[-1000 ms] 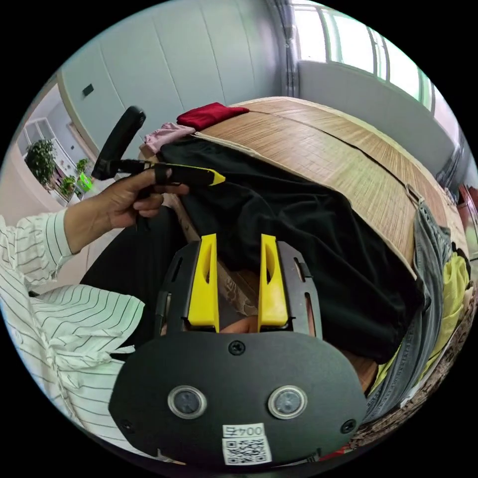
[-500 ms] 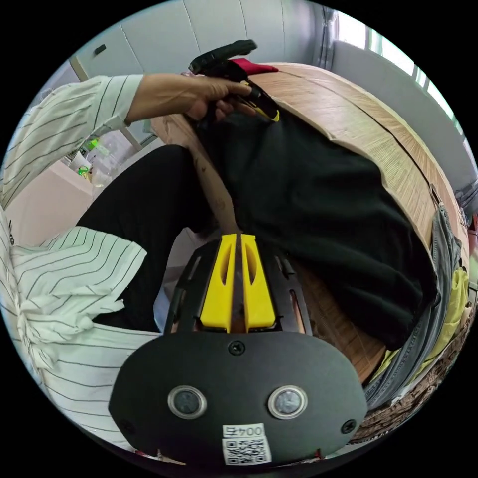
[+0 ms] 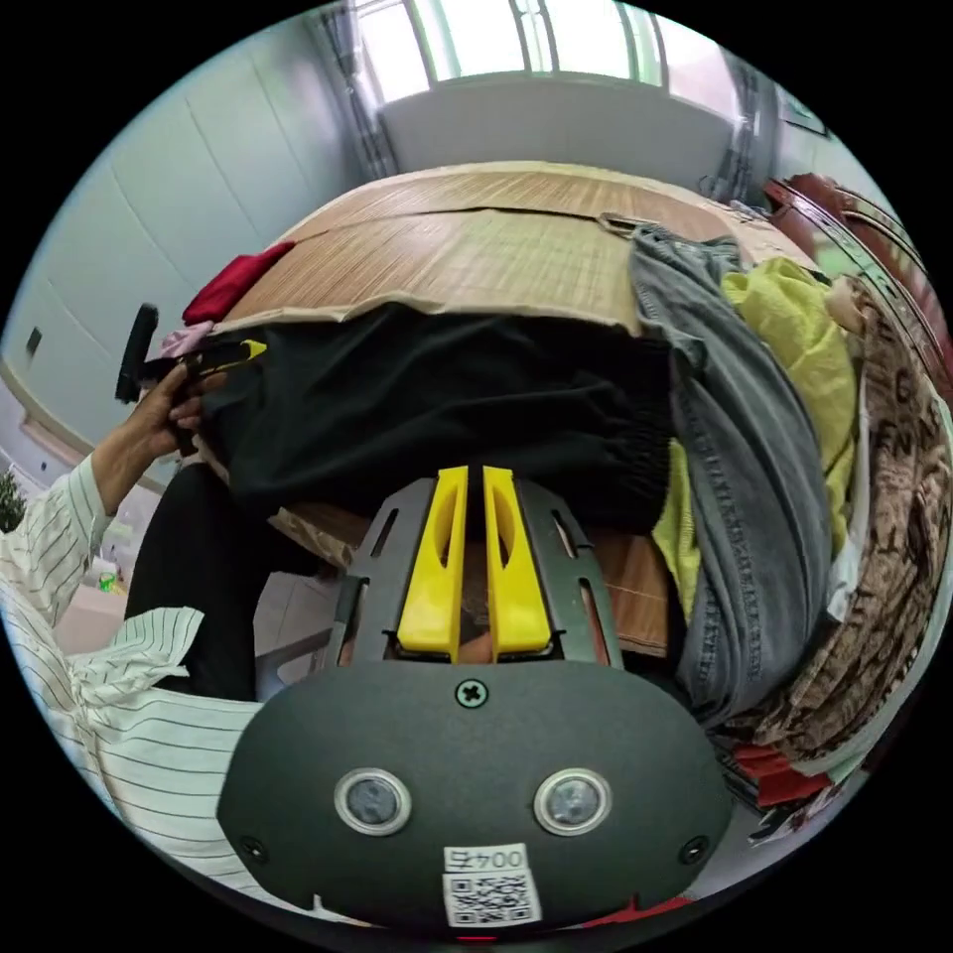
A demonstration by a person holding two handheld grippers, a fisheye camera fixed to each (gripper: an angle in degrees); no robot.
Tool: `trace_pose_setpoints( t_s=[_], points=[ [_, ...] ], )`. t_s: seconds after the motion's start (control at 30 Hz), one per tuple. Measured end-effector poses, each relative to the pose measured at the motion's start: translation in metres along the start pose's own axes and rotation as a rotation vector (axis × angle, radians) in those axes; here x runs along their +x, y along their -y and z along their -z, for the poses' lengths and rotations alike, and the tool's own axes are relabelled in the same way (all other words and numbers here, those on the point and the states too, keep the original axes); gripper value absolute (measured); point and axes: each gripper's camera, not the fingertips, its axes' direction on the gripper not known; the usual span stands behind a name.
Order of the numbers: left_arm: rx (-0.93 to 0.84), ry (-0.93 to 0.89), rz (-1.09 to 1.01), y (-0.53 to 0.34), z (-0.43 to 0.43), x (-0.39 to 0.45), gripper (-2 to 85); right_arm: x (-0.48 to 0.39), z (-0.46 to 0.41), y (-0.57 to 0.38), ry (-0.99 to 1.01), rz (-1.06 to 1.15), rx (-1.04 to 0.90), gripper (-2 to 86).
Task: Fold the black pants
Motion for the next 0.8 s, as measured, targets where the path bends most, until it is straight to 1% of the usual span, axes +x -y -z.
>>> trace_pose_setpoints(
  t_s=[0.07,0.1,0.17,0.27,0.33,0.4,0.47,0.57,0.63,0.7,0.8],
  points=[
    [-0.009,-0.067,-0.063,0.007,-0.010,0.026,0.1,0.036,0.002,-0.009,-0.016,-0.160,0.001,7.3],
    [-0.021,-0.090,-0.098,0.013,-0.019,0.043,0.1,0.045,0.001,-0.011,-0.009,-0.202,-0.007,8.1],
    [-0.038,-0.114,-0.149,0.022,-0.035,0.069,0.1,0.070,0.002,-0.021,0.052,-0.299,0.002,11.2],
    [-0.094,-0.072,-0.242,0.035,-0.064,0.105,0.1,0.084,-0.002,-0.027,0.082,-0.339,0.005,12.4],
    [-0.157,0.009,-0.287,0.044,-0.088,0.121,0.1,0.091,-0.007,-0.029,0.114,-0.371,0.004,12.2],
    [-0.170,0.065,-0.305,0.051,-0.100,0.126,0.1,0.092,-0.010,-0.027,0.101,-0.357,0.000,10.3],
    [-0.197,0.113,-0.316,0.060,-0.111,0.127,0.1,0.081,-0.009,-0.023,0.033,-0.200,-0.043,6.8],
    [-0.246,0.157,-0.293,0.070,-0.126,0.118,0.1,0.076,-0.008,-0.025,-0.037,-0.093,-0.109,4.7],
    [-0.251,0.108,-0.233,0.074,-0.126,0.109,0.2,0.075,-0.009,-0.025,-0.023,-0.058,-0.141,5.1],
    [-0.231,0.064,-0.218,0.073,-0.116,0.109,0.2,0.074,0.001,-0.022,-0.013,-0.065,-0.123,5.3],
    [-0.177,0.014,-0.252,0.061,-0.089,0.119,0.2,0.067,0.021,-0.013,0.062,-0.096,0.008,5.1]
  ],
)
